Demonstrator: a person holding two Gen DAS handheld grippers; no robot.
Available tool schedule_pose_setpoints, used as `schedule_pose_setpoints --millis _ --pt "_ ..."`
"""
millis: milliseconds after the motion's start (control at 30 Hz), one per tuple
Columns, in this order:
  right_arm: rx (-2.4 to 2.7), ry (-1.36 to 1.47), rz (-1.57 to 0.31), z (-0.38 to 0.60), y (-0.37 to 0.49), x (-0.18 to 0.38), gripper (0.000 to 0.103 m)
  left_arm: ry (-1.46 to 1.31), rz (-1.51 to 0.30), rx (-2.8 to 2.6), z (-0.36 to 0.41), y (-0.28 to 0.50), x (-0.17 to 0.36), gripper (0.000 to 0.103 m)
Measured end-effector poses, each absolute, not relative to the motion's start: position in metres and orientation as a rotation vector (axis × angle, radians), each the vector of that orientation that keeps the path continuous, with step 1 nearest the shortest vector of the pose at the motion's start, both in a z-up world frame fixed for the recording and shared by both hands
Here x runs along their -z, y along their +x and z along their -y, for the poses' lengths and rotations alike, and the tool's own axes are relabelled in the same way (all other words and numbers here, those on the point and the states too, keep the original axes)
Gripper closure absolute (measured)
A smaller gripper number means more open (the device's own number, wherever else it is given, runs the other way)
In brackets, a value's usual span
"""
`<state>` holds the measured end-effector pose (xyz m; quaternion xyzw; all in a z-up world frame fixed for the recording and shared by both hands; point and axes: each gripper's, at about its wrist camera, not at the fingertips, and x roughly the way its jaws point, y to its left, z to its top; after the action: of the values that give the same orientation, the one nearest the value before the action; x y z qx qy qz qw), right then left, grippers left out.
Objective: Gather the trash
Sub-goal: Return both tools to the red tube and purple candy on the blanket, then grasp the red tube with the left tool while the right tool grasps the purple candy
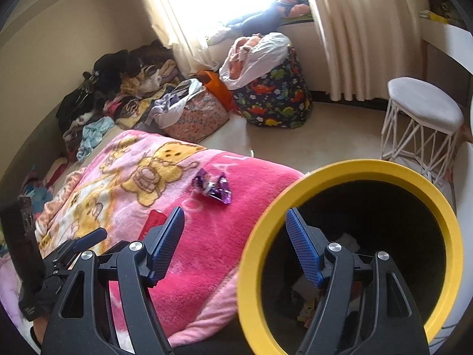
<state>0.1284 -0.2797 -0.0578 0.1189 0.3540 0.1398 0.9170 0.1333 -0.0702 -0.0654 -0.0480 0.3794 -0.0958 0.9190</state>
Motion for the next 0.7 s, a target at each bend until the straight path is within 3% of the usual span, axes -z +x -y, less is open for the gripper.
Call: schedule_pose_setpoints --millis 500,700 --pt "-0.357 0.106 -0.832 0.216 0.200 0.078 0.034 -0.170 -0.838 0.158 0.040 0.152 0.091 0.012" --pt "-0.345 0.085 -0.896 0.201 0.231 0.096 0.034 -0.178 -0.874 0.178 0.043 0.165 0.105 0.023"
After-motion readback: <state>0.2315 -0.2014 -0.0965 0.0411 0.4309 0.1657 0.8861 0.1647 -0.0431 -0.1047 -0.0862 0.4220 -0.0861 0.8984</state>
